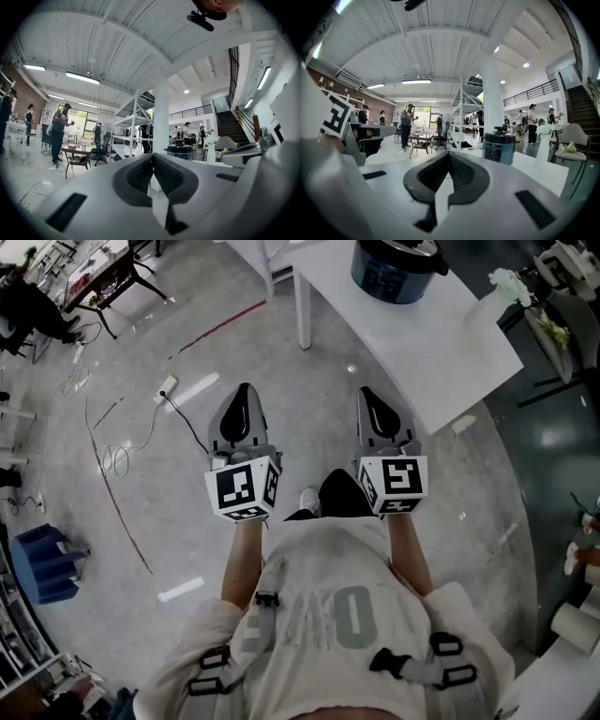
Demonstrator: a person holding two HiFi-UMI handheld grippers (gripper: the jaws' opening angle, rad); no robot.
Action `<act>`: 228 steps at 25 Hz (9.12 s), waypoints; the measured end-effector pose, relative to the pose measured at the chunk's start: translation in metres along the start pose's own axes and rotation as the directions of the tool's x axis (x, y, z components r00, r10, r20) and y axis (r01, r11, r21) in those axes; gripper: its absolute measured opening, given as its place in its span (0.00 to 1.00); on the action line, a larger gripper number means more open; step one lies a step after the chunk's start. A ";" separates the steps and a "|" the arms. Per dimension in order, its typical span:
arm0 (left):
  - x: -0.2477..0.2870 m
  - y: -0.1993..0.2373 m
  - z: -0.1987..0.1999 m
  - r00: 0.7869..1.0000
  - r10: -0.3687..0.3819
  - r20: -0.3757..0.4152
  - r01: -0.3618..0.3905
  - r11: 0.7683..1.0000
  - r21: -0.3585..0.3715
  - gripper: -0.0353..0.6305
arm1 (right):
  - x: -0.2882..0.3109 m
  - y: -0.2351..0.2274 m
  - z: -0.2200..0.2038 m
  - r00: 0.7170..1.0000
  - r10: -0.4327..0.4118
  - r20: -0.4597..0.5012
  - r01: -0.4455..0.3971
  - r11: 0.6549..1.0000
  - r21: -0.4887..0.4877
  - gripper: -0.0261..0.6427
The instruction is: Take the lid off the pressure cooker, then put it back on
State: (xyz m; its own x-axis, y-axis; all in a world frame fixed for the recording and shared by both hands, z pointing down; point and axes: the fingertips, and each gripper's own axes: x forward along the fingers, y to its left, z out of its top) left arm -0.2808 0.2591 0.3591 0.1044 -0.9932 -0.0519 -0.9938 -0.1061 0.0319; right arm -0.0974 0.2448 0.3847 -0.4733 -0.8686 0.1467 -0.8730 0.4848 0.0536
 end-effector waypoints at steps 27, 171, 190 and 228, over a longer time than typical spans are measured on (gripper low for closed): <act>0.330 0.025 -0.005 0.999 -0.028 0.018 0.028 1.000 0.014 0.08 | 0.289 -0.144 0.059 0.999 0.027 0.046 -0.026 0.999 -0.026 0.05; 0.593 -0.277 -0.035 -0.214 -0.809 -0.548 0.971 -0.236 -0.031 0.43 | 0.370 -0.405 0.057 0.901 -0.269 -0.341 0.288 0.958 0.004 0.43; 0.590 -0.277 -0.039 -0.239 -0.882 -0.407 0.971 -0.205 -0.124 0.44 | 0.368 -0.404 0.057 0.889 -0.317 -0.331 0.339 0.941 0.012 0.44; 0.498 -0.285 0.043 -0.261 -0.896 -0.359 0.944 -0.314 0.098 0.42 | 0.274 -0.357 0.120 0.898 -0.405 -0.171 0.391 0.914 -0.110 0.43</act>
State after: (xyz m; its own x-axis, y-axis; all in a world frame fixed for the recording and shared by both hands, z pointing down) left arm 0.0528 -0.2032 0.2809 0.8766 0.3369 0.3436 0.4073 -0.8997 -0.1569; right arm 0.0703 -0.1779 0.2877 -0.0515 -0.9588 0.2794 -0.9699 0.1147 0.2148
